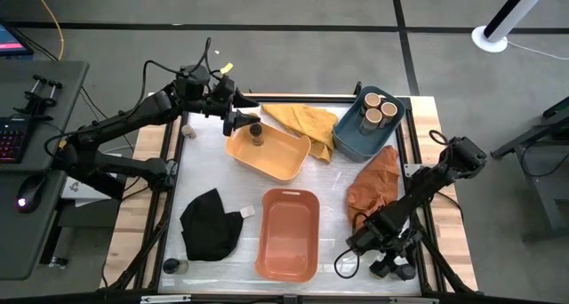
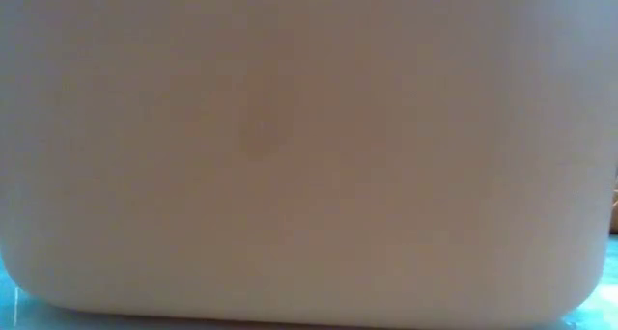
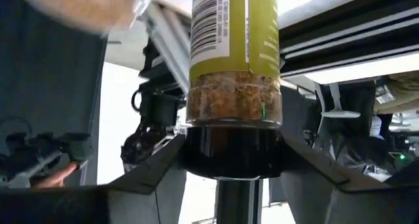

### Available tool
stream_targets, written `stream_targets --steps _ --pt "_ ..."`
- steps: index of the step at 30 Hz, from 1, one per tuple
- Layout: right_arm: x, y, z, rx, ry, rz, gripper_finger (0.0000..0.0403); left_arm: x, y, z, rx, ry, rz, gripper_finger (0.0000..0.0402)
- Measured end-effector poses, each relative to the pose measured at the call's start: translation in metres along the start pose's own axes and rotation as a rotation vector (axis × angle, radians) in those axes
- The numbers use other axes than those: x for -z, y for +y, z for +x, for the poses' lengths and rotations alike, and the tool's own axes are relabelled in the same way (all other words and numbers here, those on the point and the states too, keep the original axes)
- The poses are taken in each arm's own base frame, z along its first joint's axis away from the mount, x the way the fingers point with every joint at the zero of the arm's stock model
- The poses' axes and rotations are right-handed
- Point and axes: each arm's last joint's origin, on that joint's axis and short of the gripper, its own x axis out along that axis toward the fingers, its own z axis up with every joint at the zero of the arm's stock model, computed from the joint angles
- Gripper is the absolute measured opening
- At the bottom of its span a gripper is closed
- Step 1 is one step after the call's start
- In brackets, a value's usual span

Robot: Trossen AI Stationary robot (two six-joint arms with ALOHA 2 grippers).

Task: Sort spices by type
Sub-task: Put the right green seasoning bottle into the orange bin

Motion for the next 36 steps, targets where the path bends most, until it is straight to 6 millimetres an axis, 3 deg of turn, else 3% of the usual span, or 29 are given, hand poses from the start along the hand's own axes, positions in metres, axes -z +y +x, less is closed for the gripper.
stream_targets --steps 5,8,12,16,22,26,31,36 --pt "0.024 0.003 -0.018 -0.018 -0.006 -0.025 0.0197 -0.001 0.005 -0.002 -0.019 -0.006 0.004 0.0301" --pt "0.047 0.006 -0.039 -0.065 -0.005 -0.058 0.0197 -0.001 0.007 -0.003 -0.031 -0.009 0.017 0.0301" --pt "0.075 0.014 -0.083 -0.198 -0.099 -0.114 0.0197 -0.001 0.010 -0.005 -0.044 -0.003 0.064 0.0301" --pt "0.089 0.015 -0.138 -0.374 -0.318 -0.136 0.0197 0.002 0.010 -0.004 -0.042 0.023 0.116 0.0301" --pt "0.085 -0.004 -0.231 -0.587 -0.764 -0.194 0.0197 0.005 -0.001 0.008 0.016 0.037 0.296 0.0301" --pt "0.071 -0.027 -0.277 -0.627 -0.948 -0.191 0.0197 0.009 -0.019 0.026 0.080 0.034 0.477 0.0301" --pt "0.048 -0.045 -0.309 -0.609 -1.036 -0.202 0.0197 0.019 -0.045 0.051 0.070 0.040 0.646 0.0301" --pt "0.029 -0.044 -0.327 -0.580 -1.079 -0.245 0.0197 0.031 -0.062 0.075 0.023 0.068 0.799 0.0301"
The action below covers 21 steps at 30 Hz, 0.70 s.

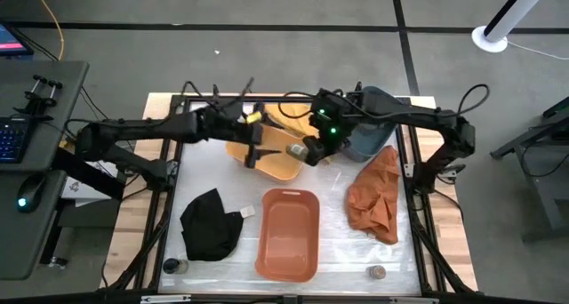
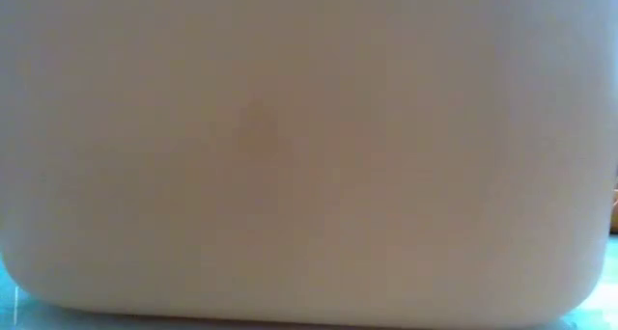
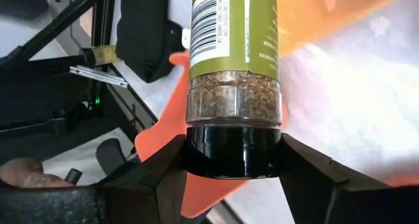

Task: Sort spices by type
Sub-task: Put the right green seasoning bottle into the orange bin

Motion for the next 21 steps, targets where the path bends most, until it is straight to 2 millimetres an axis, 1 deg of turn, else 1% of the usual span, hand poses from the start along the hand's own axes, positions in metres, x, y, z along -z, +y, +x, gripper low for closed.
stream_targets --steps 4,10,14,18,21 --pt "-0.012 0.002 0.008 0.001 -0.001 -0.042 0.0197 0.006 -0.012 0.019 0.013 0.060 0.037 0.0301" --pt "-0.021 0.011 0.008 -0.064 -0.062 -0.112 0.0197 0.020 -0.018 0.041 0.030 0.130 -0.055 0.0301" --pt "-0.022 0.013 0.008 -0.078 -0.071 -0.104 0.0197 0.023 -0.019 0.048 0.028 0.140 -0.083 0.0301" --pt "-0.021 0.014 0.008 -0.081 -0.065 -0.108 0.0197 0.024 -0.019 0.049 0.014 0.153 -0.087 0.0298" --pt "-0.021 0.014 0.008 -0.082 -0.065 -0.108 0.0197 0.025 -0.019 0.048 0.016 0.159 -0.088 0.0276"
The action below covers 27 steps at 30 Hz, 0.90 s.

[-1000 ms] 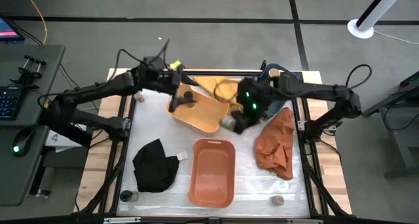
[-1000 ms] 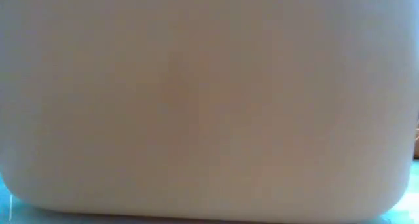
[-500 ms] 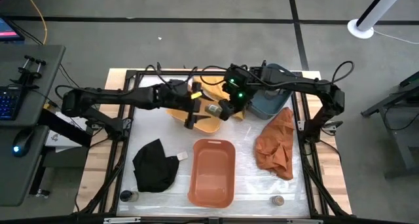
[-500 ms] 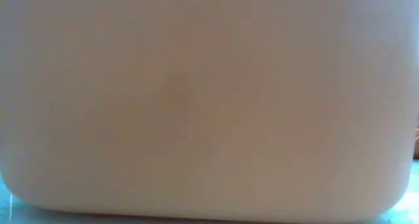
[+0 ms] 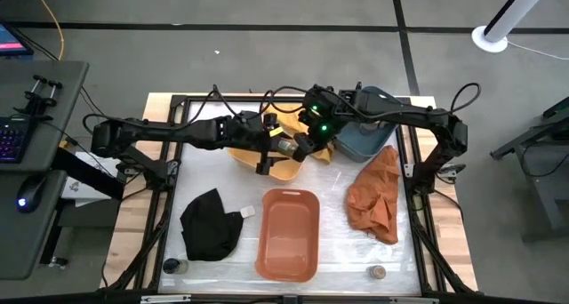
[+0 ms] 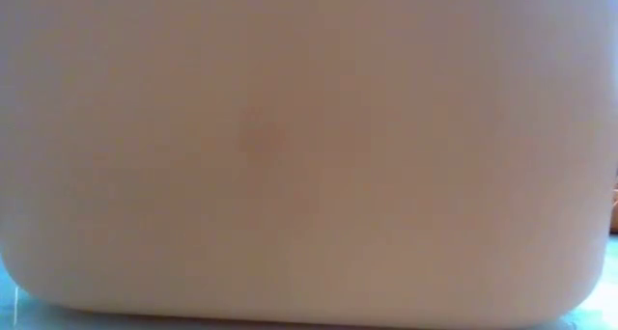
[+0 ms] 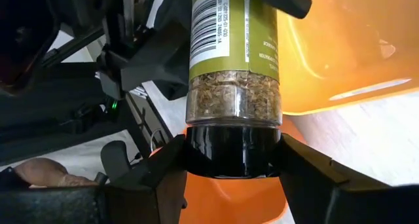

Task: Sort spices by type
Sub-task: Put the right green seasoning bottle into the orange bin

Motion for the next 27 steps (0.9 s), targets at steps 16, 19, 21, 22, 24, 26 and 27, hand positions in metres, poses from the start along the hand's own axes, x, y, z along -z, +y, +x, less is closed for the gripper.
stream_targets --steps 16,19,21,22,24,26,27 --pt "-0.010 0.011 -0.025 -0.020 -0.142 -0.033 0.0374 0.031 0.015 -0.019 -0.042 0.297 -0.074 0.0108" --pt "-0.011 0.011 -0.032 0.076 -0.221 -0.060 0.0376 0.042 0.032 -0.038 -0.068 0.321 -0.215 0.0108" --pt "-0.013 0.011 -0.034 0.141 -0.297 -0.062 0.0376 0.048 0.042 -0.050 -0.064 0.259 -0.331 0.0108" --pt "-0.015 0.011 -0.034 0.161 -0.335 -0.058 0.0376 0.050 0.046 -0.055 -0.066 0.217 -0.390 0.0108" --pt "-0.021 0.013 -0.034 0.162 -0.411 -0.055 0.0375 0.049 0.053 -0.066 -0.093 0.100 -0.473 0.0108" --pt "-0.032 0.014 -0.032 0.120 -0.475 -0.049 0.0375 0.047 0.054 -0.073 -0.110 0.044 -0.503 0.0108" --pt "-0.038 0.014 -0.029 0.099 -0.494 -0.041 0.0375 0.046 0.053 -0.074 -0.110 0.037 -0.502 0.0108"
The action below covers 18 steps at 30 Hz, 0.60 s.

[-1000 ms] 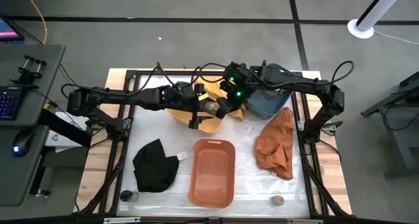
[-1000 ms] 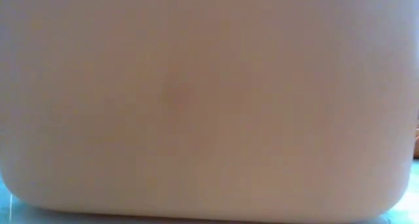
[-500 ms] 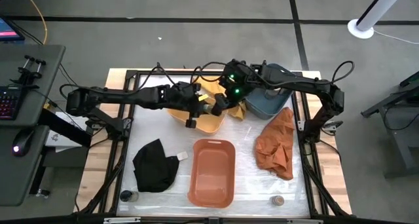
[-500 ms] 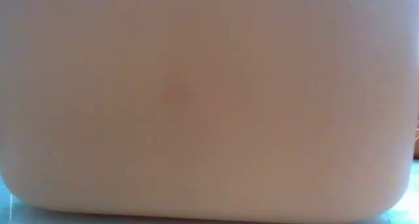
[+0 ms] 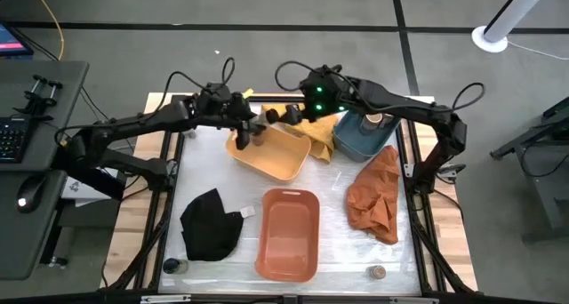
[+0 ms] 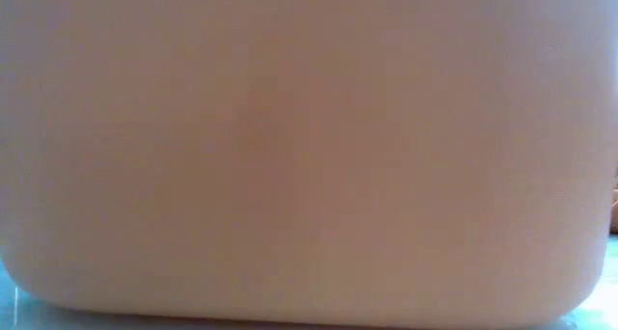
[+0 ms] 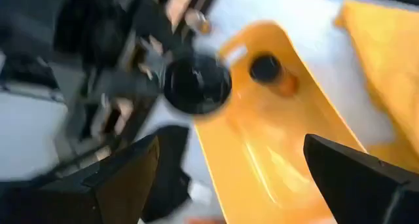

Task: Sort spices by type
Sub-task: Put the right green seasoning bottle into the orange bin

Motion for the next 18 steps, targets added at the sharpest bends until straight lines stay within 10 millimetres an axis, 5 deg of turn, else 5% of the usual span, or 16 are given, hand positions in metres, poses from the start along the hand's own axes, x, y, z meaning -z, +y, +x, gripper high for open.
stream_targets --steps 9,18 --pt "-0.017 0.000 0.043 -0.213 0.003 0.081 0.0376 -0.002 -0.012 0.008 -0.025 -0.013 0.005 0.0108" --pt "-0.010 -0.004 0.047 -0.158 0.050 0.097 0.0355 -0.004 -0.013 0.010 -0.059 -0.032 0.012 0.0108"
